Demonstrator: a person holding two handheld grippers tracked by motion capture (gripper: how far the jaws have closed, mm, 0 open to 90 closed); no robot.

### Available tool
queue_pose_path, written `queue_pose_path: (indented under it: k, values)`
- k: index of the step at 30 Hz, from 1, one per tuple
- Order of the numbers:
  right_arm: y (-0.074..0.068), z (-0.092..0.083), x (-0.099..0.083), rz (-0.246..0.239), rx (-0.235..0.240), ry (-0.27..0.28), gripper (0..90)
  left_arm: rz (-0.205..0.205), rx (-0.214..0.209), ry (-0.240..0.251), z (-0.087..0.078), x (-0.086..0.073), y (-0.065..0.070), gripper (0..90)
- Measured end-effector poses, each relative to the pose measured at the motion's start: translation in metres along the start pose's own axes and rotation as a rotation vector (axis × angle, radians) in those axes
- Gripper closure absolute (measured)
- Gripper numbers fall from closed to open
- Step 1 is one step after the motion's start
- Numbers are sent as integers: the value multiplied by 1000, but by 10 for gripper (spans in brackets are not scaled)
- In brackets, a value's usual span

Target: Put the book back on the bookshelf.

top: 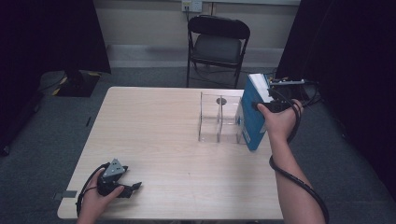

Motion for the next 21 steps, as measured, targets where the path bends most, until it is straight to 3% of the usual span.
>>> queue_pose_path:
  k: [21]
  values:
    - [4, -6, -17, -1, 55, -28, 191, 5, -1, -3, -1, -1, 1, 138]
Point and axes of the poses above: each handheld gripper's, and its own axes: z roughly forward along the jaws, x roughly out of its top, y roughly to its right, the point moved 10 cm from there along z, roughly forward along the jaws, and after that the axes turned 8 degrees about -y, right-handed, at the moved point
